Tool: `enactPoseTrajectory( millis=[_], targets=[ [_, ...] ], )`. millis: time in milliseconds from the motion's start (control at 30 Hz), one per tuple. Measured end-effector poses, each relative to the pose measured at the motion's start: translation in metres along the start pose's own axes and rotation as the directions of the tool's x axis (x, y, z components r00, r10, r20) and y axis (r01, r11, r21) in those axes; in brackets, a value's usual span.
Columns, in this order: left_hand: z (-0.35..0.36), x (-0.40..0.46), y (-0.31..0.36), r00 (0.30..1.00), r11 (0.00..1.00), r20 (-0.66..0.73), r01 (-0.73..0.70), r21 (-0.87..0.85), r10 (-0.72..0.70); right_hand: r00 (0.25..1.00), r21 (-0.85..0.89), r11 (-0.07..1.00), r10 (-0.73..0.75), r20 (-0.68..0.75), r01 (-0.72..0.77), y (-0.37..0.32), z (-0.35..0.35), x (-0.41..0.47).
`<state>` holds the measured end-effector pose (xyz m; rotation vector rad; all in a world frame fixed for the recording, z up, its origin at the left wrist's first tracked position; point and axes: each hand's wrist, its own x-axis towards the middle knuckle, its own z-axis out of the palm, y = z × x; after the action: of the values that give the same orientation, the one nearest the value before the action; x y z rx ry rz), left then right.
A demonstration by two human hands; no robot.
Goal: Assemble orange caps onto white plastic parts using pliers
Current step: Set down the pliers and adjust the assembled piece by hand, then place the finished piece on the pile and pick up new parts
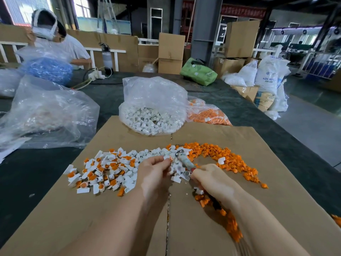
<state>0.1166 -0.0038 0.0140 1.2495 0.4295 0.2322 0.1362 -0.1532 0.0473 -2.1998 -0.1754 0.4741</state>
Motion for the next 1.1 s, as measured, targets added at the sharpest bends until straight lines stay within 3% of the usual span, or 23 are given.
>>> enactPoseTrajectory(
  millis=[267, 633, 733, 900, 1100],
  targets=[
    [-0.010, 0.016, -0.004, 0.997, 0.999, -0.077, 0.023, 0.047, -0.020, 0.974, 0.217, 0.969, 0.072, 0.216, -0.120, -0.007, 0.003, -0.009],
    [-0.005, 0.012, 0.003, 0.992, 0.999, -0.122, 0.026, 0.036, -0.022, 0.963, 0.203, 0.964, 0.119, 0.243, -0.171, -0.010, 0.001, -0.004],
    [-0.006, 0.012, 0.003, 0.992, 0.999, -0.120, 0.037, 0.041, -0.031, 0.956, 0.172, 0.957, 0.192, 0.223, -0.233, -0.013, 0.002, -0.003],
    [-0.005, 0.011, 0.004, 0.993, 0.997, -0.091, 0.077, -0.011, -0.077, 0.965, 0.140, 0.985, 0.062, 0.256, -0.100, -0.014, -0.001, -0.013],
    [0.000, 0.006, 0.005, 0.992, 0.995, -0.084, 0.086, -0.059, -0.091, 0.987, -0.147, 0.987, -0.046, 0.152, 0.068, -0.019, 0.000, -0.019]
  ],
)
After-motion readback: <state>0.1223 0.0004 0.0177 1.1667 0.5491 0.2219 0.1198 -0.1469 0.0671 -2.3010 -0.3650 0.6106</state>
